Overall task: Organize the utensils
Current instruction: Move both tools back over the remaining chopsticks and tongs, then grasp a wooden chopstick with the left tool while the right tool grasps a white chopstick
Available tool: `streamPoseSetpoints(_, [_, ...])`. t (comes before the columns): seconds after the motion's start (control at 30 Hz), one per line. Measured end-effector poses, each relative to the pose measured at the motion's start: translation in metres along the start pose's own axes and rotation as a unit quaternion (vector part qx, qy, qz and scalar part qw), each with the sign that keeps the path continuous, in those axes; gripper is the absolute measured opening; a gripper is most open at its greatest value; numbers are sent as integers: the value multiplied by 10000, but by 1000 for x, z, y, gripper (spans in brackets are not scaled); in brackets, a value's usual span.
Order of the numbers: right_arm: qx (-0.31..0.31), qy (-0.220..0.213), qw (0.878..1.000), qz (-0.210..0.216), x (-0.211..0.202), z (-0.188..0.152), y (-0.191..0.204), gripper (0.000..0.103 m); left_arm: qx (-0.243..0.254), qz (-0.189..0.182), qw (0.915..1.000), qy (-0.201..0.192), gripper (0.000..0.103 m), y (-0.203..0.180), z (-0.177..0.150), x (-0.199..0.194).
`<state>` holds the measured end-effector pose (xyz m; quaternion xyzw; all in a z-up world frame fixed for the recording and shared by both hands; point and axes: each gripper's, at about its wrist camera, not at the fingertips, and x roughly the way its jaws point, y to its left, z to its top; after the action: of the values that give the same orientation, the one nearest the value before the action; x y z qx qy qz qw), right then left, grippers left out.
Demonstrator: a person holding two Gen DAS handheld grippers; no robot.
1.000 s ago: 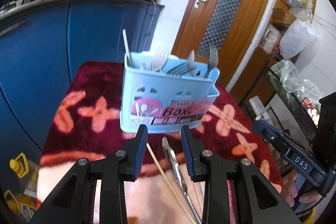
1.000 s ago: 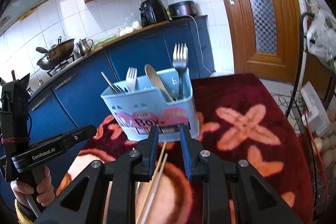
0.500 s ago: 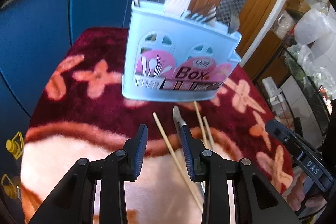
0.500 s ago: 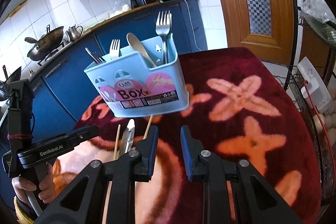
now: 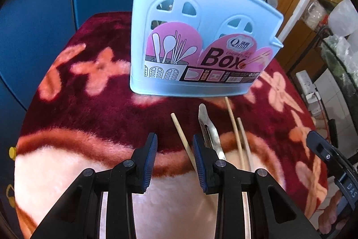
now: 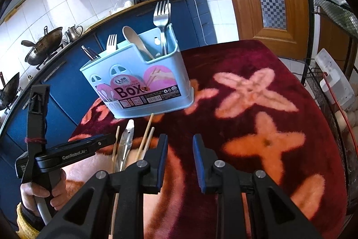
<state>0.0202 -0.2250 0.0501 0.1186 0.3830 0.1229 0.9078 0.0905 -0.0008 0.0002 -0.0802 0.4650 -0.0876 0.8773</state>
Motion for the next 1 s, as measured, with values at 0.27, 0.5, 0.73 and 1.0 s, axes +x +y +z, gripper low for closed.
streamPoseSetpoints(0.27, [100, 43, 9999, 54, 2, -3, -9, 26, 159, 77, 9998, 75, 17, -9, 4, 12])
streamPoseSetpoints(0.5, [156, 98, 9998, 112, 6, -6, -13, 26, 173, 204, 9995, 155, 16, -14, 8, 21])
streamPoseSetpoints(0.73, [229, 125, 9996, 135, 6, -8, -19, 26, 195, 309, 9992, 135, 12, -17, 10, 25])
streamPoseSetpoints(1.0, [215, 157, 9996, 137, 7, -9, -19, 26, -169, -69, 9998, 44, 4, -3, 8, 14])
